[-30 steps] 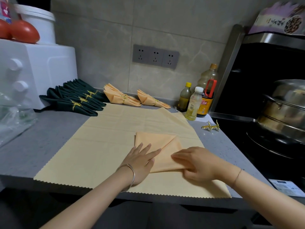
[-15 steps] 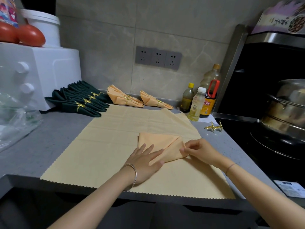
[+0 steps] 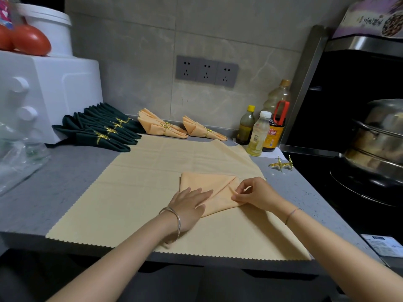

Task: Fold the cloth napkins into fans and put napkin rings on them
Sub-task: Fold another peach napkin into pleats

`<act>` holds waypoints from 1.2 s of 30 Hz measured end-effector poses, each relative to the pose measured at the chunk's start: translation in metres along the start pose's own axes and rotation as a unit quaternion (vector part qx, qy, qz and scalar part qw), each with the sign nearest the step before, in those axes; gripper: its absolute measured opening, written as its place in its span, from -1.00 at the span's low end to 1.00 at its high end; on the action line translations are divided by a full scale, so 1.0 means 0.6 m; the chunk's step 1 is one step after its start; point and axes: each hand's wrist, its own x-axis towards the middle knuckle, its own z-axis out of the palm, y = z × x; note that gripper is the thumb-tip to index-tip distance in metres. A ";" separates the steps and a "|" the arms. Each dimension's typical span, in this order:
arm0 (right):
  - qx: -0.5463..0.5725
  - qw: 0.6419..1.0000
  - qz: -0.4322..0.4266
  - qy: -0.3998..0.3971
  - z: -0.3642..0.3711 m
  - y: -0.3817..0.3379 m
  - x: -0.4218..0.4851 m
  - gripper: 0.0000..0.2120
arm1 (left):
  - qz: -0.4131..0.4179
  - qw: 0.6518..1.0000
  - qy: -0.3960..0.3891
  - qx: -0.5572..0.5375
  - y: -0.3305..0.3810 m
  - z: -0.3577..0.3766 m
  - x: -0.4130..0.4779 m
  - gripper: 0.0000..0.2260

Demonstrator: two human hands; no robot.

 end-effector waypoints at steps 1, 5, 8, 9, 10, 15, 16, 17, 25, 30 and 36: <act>-0.002 1.000 0.000 -0.004 -0.002 -0.001 0.002 -0.80 | 0.001 1.000 0.004 -0.006 0.003 -0.008 0.006 -0.56; -0.014 1.000 -0.009 -0.011 -0.005 -0.007 0.008 -0.76 | -0.016 0.998 0.059 0.030 -0.007 -0.040 0.060 -0.55; -0.012 1.000 -0.012 -0.017 -0.004 -0.009 0.010 -0.77 | -0.038 0.995 0.064 0.061 -0.027 -0.051 0.097 -0.58; -0.015 1.000 -0.010 -0.018 -0.004 -0.009 0.010 -0.76 | -0.041 0.996 0.063 0.058 -0.031 -0.052 0.103 -0.61; -0.020 1.000 -0.008 -0.018 -0.003 -0.009 0.012 -0.76 | -0.045 0.995 0.064 0.060 -0.034 -0.053 0.106 -0.63; -0.095 0.995 0.028 0.034 0.003 -0.006 0.019 -0.70 | -0.070 0.978 0.123 0.151 -0.021 -0.058 0.087 -0.68; -0.099 0.993 0.035 0.048 0.004 -0.005 0.020 -0.69 | -0.080 0.977 0.129 0.151 -0.016 -0.058 0.078 -0.68; -0.101 0.992 0.042 0.060 0.005 -0.004 0.021 -0.67 | -0.091 0.976 0.132 0.145 -0.012 -0.059 0.068 -0.67; -0.060 0.988 0.111 0.094 0.027 0.010 0.024 -0.63 | -0.081 0.986 0.056 0.131 0.055 -0.039 0.001 -0.32; -0.131 0.977 0.069 0.156 0.048 0.017 0.010 -0.63 | -0.066 0.971 0.058 0.224 0.081 -0.036 0.002 -0.28; -0.176 0.964 0.016 0.199 0.061 0.023 0.007 -0.66 | 0.116 0.966 0.035 0.228 0.073 -0.011 0.040 -0.57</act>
